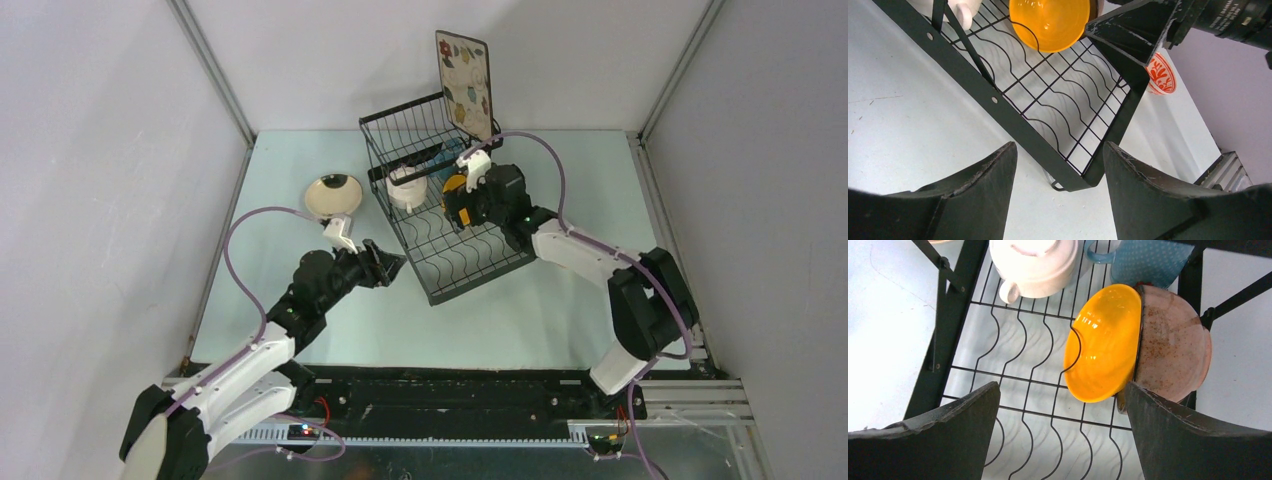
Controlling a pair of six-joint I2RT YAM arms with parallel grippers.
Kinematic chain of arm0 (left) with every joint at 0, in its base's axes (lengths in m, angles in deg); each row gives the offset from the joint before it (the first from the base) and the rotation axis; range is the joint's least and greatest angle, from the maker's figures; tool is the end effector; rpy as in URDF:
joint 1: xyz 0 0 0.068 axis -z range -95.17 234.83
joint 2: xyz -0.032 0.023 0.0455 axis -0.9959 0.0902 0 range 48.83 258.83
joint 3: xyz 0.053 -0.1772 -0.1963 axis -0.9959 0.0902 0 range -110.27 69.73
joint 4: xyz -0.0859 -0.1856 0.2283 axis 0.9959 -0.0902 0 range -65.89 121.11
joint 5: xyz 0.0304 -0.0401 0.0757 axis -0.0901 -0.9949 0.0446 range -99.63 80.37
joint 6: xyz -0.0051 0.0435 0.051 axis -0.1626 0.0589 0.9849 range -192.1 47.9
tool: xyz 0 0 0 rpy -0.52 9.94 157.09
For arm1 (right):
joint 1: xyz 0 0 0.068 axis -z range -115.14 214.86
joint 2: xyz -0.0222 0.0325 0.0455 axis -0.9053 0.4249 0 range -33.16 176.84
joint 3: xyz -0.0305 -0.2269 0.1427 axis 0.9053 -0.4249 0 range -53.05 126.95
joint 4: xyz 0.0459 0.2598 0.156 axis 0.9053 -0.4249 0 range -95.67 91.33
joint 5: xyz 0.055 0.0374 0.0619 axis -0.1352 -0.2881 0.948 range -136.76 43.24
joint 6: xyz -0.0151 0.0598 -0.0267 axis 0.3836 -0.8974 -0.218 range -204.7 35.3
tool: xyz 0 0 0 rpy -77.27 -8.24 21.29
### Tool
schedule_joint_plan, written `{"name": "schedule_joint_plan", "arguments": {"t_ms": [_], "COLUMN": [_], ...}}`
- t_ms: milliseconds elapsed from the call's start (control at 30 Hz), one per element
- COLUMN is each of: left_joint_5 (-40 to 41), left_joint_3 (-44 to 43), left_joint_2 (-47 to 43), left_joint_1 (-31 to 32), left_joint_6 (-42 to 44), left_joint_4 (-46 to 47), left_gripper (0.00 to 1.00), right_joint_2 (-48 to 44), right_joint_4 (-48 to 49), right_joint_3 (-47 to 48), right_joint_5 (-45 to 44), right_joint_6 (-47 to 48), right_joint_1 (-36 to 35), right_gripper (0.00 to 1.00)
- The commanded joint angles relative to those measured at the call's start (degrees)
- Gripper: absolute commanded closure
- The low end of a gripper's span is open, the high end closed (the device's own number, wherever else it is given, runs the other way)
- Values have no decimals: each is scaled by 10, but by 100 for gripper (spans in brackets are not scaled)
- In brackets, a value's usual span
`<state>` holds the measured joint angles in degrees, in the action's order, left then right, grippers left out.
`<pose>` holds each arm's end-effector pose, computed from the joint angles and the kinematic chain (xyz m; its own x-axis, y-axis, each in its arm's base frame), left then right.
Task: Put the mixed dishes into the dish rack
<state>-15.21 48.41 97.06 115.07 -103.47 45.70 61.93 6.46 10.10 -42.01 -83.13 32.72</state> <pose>0.2210 -0.1347 0.2019 -0.4611 -0.3310 -0.8233 0.4020 0.7492 -0.5264 0.3676 0.2362 0.2120 -0.3656 -0.2619 -0.8932 -0.6029 0.7977 0.0129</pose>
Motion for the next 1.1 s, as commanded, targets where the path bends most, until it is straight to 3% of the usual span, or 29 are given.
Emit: {"name": "schedule_joint_plan", "arguments": {"t_ms": [0,267,500,733,800,967,1067], "left_joint_5": [10,6,21,24,44,215,243], "left_joint_3": [2,2,4,2,0,-4,5], "left_joint_2": [-14,-11,-17,-15,-19,-69,-93], "left_joint_1": [-2,-2,-2,-2,-2,-2,-2], "left_joint_6": [17,14,12,12,9,-11,-17], "left_joint_4": [5,7,-4,-6,-18,-111,-121], "left_gripper": [30,30,30,30,27,22,20], "right_joint_2": [-54,-126,-241,-368,-389,-385,-359], "right_joint_4": [8,-20,-78,-209,-236,-238,-215], "right_joint_3": [-7,-31,-122,-220,-245,-278,-284], "right_joint_5": [-45,-43,-33,-196,-200,-194,-176], "right_joint_6": [-5,-55,-169,-356,-395,-432,-438], "right_joint_1": [-22,-5,105,248,292,355,370], "right_gripper": [5,15,21,20,16,8,8]}}
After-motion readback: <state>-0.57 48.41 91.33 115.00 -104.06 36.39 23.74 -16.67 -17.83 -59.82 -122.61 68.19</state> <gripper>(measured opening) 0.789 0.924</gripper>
